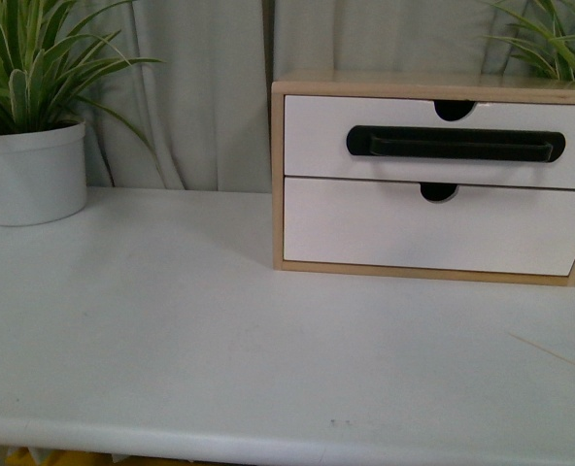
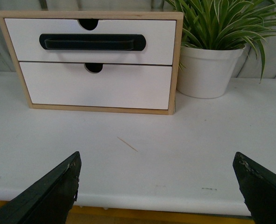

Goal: Close drawer sideways

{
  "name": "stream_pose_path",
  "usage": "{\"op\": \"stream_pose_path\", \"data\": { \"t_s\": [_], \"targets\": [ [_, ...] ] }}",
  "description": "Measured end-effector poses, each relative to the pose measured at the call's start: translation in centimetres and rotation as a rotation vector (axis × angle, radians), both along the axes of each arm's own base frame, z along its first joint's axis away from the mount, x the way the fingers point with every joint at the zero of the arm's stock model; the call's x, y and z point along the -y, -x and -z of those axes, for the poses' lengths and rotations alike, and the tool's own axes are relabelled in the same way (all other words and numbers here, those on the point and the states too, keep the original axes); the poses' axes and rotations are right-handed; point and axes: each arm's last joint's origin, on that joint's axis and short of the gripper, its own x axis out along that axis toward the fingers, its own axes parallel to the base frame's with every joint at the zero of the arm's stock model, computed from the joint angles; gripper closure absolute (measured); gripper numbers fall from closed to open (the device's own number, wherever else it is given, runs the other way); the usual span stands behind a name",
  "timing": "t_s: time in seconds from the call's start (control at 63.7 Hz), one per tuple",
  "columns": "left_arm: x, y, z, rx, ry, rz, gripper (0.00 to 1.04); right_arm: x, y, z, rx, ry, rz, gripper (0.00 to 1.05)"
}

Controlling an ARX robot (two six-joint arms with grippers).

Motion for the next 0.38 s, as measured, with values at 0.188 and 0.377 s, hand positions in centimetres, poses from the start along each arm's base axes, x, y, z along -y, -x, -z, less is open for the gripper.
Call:
{"op": "stream_pose_path", "data": {
  "t_s": [0.188, 0.377],
  "targets": [
    [0.00, 0.00, 0.00, 0.000, 0.000, 0.000, 0.06, 0.00, 0.00, 0.00, 0.000, 0.000, 0.000, 0.09],
    [0.00, 0.00, 0.00, 0.000, 0.000, 0.000, 0.06, 0.00, 0.00, 0.00, 0.000, 0.000, 0.000, 0.09]
  ]
}}
